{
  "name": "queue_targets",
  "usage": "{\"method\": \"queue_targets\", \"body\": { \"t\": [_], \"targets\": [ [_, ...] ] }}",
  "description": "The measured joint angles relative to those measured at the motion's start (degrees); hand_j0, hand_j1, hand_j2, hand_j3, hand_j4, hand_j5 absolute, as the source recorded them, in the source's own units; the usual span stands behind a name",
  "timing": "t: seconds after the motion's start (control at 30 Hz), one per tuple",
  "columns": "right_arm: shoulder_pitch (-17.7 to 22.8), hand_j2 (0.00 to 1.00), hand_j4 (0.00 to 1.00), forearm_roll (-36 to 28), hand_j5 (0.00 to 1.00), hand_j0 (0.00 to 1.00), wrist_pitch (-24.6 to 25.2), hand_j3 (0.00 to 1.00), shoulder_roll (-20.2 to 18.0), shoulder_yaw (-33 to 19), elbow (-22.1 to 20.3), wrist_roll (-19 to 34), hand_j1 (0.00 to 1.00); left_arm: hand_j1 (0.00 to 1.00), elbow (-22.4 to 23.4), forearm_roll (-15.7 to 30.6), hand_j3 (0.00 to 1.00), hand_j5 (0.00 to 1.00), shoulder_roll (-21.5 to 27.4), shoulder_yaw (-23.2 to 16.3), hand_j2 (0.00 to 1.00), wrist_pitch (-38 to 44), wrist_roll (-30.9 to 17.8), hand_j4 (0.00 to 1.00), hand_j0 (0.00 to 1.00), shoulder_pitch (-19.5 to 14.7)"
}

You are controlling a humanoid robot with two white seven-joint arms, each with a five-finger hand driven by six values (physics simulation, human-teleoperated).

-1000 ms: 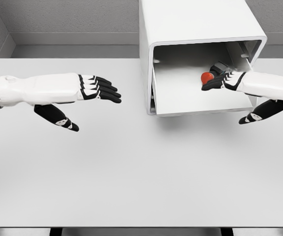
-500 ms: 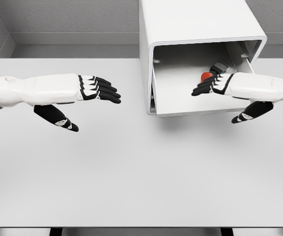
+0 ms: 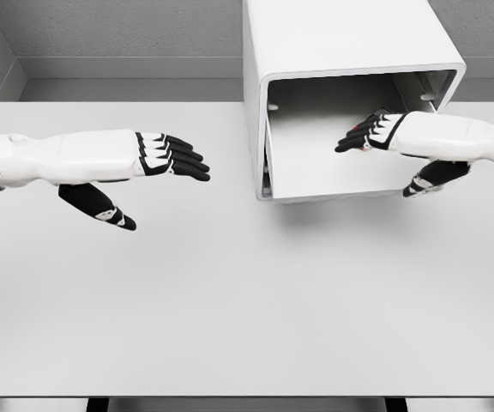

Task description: Slide open multi-storey tabletop storage cabinets and put open load switch and slide close multi-storey tabletop storage cabinets

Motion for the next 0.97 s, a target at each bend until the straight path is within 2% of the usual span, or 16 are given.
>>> {"method": "queue_targets", "body": {
  "t": [0.23, 0.3, 0.5, 0.57, 0.63, 0.7, 0.97],
  "targets": [
    [-1.67, 1.00, 1.00, 2.62, 1.00, 1.00, -0.09, 1.00, 3.57, 0.08, 4.70, -0.05, 1.00, 1.00, 0.00, -0.16, 1.00, 1.00, 0.87, -0.03, 1.00, 0.00, 0.00, 1.00, 1.00, 0.26],
    [-1.58, 1.00, 1.00, 3.03, 1.00, 1.00, -0.10, 1.00, 3.88, 0.08, 4.88, -0.15, 1.00, 1.00, 0.02, -0.19, 1.00, 1.00, 0.96, -0.04, 1.00, 0.00, 0.00, 1.00, 1.00, 0.27],
    [-0.97, 1.00, 1.00, 3.28, 1.00, 1.00, -0.11, 1.00, -0.74, 0.17, -3.45, -0.76, 1.00, 1.00, 0.67, -0.34, 1.00, 1.00, 1.10, -0.01, 1.00, 0.01, 0.00, 1.00, 1.00, 0.00],
    [0.96, 1.00, 1.00, 3.30, 1.00, 1.00, -0.11, 1.00, -2.30, 0.33, -4.78, -1.37, 1.00, 1.00, 1.21, -0.45, 1.00, 1.00, 1.12, 0.02, 1.00, 0.00, 0.00, 1.00, 1.00, 0.00],
    [3.78, 1.00, 1.00, 3.33, 1.00, 1.00, -0.12, 1.00, -3.18, 0.47, -5.45, -1.73, 1.00, 1.00, 1.54, -0.52, 1.00, 1.00, 1.13, 0.04, 1.00, 0.01, 0.00, 1.00, 1.00, 0.00],
    [4.84, 1.00, 1.00, 3.32, 1.00, 1.00, -0.11, 1.00, -3.69, 0.54, -5.81, -1.92, 1.00, 1.00, 1.74, -0.57, 1.00, 1.00, 1.13, 0.05, 1.00, 0.00, 0.00, 1.00, 1.00, 0.09],
    [4.75, 1.00, 1.00, 3.21, 1.00, 1.00, -0.09, 1.00, -5.44, 0.58, -6.09, -4.34, 1.00, 1.00, 2.58, -0.60, 1.00, 1.00, 3.24, 0.02, 1.00, 0.00, 0.00, 1.00, 1.00, 1.41]
  ]
}}
